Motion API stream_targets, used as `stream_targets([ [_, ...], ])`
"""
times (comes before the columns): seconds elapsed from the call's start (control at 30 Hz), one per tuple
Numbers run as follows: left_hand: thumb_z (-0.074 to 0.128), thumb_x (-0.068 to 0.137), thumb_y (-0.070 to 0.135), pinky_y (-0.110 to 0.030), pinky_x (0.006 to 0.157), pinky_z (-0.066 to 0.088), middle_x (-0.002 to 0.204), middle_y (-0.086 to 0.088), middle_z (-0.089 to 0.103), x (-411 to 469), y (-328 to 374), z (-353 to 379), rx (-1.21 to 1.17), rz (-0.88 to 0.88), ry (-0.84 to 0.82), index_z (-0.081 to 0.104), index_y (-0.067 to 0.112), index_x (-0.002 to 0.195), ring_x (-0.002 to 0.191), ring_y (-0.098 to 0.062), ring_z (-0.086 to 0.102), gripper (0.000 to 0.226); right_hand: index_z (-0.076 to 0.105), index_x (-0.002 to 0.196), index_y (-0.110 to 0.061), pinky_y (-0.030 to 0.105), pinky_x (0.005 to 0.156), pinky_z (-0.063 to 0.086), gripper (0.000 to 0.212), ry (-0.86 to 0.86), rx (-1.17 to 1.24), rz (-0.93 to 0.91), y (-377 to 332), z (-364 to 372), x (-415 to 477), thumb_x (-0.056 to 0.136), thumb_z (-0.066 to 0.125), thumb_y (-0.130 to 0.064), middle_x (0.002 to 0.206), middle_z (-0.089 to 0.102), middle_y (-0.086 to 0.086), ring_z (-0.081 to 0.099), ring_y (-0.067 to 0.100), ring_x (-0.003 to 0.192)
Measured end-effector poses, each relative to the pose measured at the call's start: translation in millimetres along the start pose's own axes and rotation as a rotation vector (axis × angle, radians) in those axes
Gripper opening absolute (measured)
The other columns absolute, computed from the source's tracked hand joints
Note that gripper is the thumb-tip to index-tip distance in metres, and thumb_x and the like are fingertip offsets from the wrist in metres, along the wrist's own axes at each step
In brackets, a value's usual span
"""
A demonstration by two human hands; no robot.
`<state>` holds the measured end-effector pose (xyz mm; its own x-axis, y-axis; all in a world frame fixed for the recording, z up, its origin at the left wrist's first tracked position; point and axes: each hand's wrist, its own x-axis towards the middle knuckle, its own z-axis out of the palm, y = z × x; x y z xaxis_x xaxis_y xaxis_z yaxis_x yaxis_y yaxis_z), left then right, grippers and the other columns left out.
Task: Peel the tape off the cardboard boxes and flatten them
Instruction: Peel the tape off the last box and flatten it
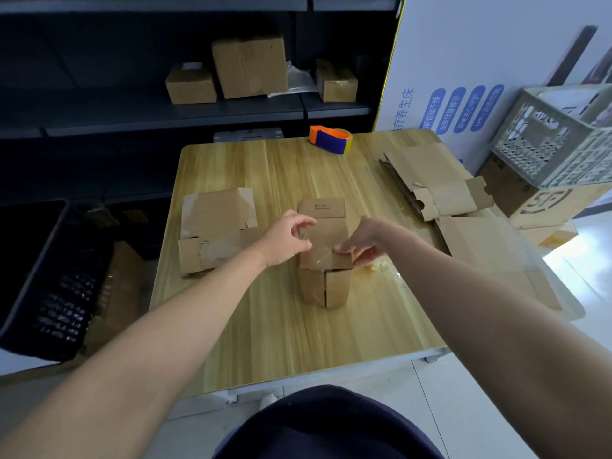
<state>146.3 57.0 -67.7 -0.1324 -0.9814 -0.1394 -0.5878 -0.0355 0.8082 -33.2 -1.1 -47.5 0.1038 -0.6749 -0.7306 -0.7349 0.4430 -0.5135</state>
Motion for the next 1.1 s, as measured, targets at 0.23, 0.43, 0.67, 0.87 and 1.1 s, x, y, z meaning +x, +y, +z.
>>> stream_targets([
  [0.23,0.072,0.082,0.020,-0.030,0.103,0.031,0.117,0.007,0.043,1.7,-3.9,12.2,0.160,-0.044,-0.014,0.067,0.019,0.115,0.117,-0.016,0.044,0.033,0.046,0.127,0.008,0.040,0.092,0.053,0.039,-0.156,0.039,0.047,1.6,4.5,1.5,0.091,0.058,0.000,0.118,0.061,0.023,0.064,0.036,0.106],
  [0.43,0.068,0.085,0.023,-0.034,0.099,0.026,0.098,0.014,0.049,0.5,4.1,24.5,0.197,0.015,0.016,0.071,0.027,0.104,0.108,-0.014,0.040,0.019,0.044,0.127,0.012,0.036,0.088,0.055,0.035,-0.160,-0.031,0.060,-0.6,6.9,2.5,0.096,0.051,-0.003,0.122,0.059,0.025,0.062,0.036,0.109],
  [0.67,0.067,0.086,0.020,-0.041,0.102,0.034,0.091,0.011,0.056,3.8,5.6,27.4,0.201,0.024,0.003,0.068,0.026,0.084,0.100,-0.012,0.045,0.007,0.044,0.126,0.014,0.039,0.094,0.052,0.035,-0.118,-0.024,0.044,0.8,9.8,5.3,0.096,0.051,-0.003,0.121,0.060,0.026,0.063,0.036,0.108],
  [0.87,0.065,0.086,0.033,-0.036,0.098,0.034,0.100,0.012,0.053,-2.3,9.0,23.8,0.224,0.025,-0.110,0.063,0.033,0.105,0.107,-0.012,0.043,0.019,0.046,0.122,0.013,0.038,0.096,0.051,0.029,-0.110,-0.041,0.035,0.3,9.3,3.8,0.097,0.049,-0.001,0.122,0.059,0.026,0.062,0.036,0.109],
  [1.1,0.065,0.088,0.022,-0.040,0.102,0.028,0.096,0.011,0.057,-1.1,9.9,26.3,0.281,0.068,-0.056,0.069,0.020,0.094,0.100,-0.011,0.043,0.007,0.045,0.123,0.013,0.037,0.095,0.051,0.031,-0.099,-0.058,0.048,-2.5,11.9,1.4,0.097,0.049,-0.003,0.122,0.059,0.026,0.063,0.036,0.109],
])
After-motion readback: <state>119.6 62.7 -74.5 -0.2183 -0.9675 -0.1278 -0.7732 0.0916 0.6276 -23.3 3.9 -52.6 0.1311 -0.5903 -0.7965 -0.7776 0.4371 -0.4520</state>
